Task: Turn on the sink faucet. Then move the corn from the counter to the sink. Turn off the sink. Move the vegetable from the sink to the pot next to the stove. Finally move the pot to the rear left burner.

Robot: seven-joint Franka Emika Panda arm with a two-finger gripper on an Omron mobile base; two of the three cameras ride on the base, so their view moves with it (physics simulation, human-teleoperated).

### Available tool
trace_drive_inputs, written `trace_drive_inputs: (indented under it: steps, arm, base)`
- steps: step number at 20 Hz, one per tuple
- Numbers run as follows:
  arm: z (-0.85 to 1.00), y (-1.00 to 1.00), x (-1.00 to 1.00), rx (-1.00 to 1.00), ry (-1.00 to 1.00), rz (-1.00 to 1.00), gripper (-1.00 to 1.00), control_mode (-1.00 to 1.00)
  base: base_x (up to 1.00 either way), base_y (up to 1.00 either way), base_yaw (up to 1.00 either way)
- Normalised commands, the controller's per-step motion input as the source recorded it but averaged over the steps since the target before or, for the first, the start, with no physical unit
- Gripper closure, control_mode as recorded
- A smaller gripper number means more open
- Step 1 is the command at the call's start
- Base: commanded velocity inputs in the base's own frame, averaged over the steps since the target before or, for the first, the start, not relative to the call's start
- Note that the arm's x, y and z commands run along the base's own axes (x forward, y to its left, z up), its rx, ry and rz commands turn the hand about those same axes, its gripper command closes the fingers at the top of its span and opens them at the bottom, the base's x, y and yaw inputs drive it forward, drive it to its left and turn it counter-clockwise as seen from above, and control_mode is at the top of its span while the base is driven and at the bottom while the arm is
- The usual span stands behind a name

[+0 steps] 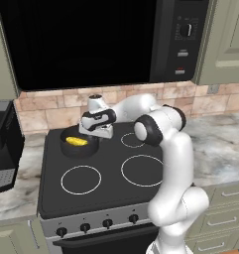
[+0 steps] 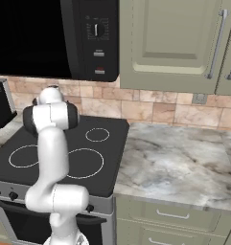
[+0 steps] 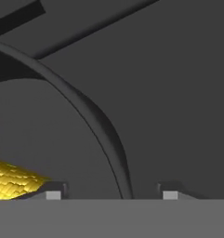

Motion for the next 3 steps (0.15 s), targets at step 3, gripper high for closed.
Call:
trace_drive_inputs:
  steps: [3]
  arm:
    - [0.05, 0.00, -0.13, 0.00, -0.03, 0.00, -1.00, -1.00]
  base:
    - [0.00, 0.00, 0.00]
